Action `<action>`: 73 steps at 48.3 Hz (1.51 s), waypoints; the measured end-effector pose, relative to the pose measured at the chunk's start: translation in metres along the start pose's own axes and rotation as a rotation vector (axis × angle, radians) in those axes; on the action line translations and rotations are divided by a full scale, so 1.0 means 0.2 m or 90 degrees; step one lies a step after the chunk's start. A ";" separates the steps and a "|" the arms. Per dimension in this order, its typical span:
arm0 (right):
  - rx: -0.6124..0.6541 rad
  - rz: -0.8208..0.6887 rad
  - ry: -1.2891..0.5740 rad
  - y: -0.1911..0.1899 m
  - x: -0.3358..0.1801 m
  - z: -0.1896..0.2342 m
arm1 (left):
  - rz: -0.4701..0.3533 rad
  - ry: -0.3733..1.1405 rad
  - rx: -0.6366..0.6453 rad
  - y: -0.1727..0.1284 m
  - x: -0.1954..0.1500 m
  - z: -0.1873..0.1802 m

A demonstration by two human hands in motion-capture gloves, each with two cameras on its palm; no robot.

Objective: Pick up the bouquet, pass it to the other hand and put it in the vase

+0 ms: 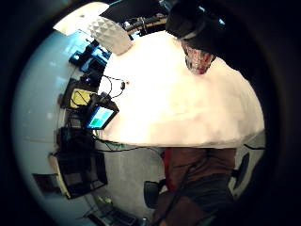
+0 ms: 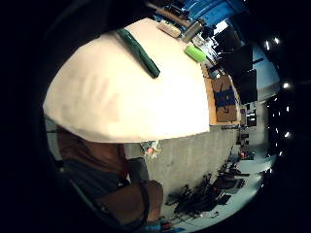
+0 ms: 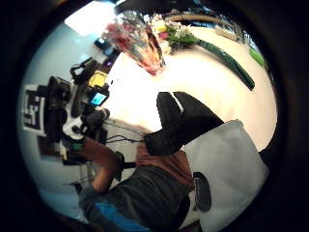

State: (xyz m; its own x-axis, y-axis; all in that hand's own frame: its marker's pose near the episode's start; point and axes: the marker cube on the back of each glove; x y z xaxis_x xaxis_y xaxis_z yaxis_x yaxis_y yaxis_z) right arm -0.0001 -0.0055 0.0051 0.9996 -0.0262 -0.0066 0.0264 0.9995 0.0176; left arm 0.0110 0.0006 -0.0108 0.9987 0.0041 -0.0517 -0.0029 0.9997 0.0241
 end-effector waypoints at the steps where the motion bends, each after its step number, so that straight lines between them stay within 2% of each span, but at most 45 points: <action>1: 0.000 -0.001 0.000 0.00 0.00 0.00 | 0.000 -0.001 0.001 0.00 0.00 0.00; 18: -0.002 0.001 -0.012 0.03 0.04 -0.05 | 0.004 0.012 0.012 0.02 -0.02 -0.02; 37: 0.025 0.078 -0.002 -0.13 0.49 0.03 | 0.002 0.021 0.041 0.02 -0.10 0.02; 45: 0.020 0.093 0.001 -0.26 0.67 0.15 | -0.014 0.032 0.036 0.04 -0.11 0.02; 53: 0.019 0.097 -0.044 -0.46 0.81 0.38 | -0.018 0.048 0.031 0.02 -0.13 0.08; 63: -0.064 0.111 -0.065 -0.63 0.88 0.71 | -0.020 0.035 0.022 -0.01 -0.16 0.14; 70: -0.140 0.117 -0.083 -0.59 0.84 0.74 | -0.021 0.034 0.013 -0.01 -0.14 0.15; 73: -0.156 0.124 -0.072 -0.63 0.86 0.83 | -0.018 0.039 0.014 -0.01 -0.14 0.15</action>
State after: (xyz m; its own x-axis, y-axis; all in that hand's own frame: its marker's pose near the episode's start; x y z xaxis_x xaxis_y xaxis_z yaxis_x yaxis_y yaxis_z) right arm 0.1697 -0.1385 0.1685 0.9804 0.1783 0.0844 -0.1545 0.9601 -0.2331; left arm -0.0150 -0.0026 0.0213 0.9934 -0.0217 -0.1129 0.0267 0.9987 0.0429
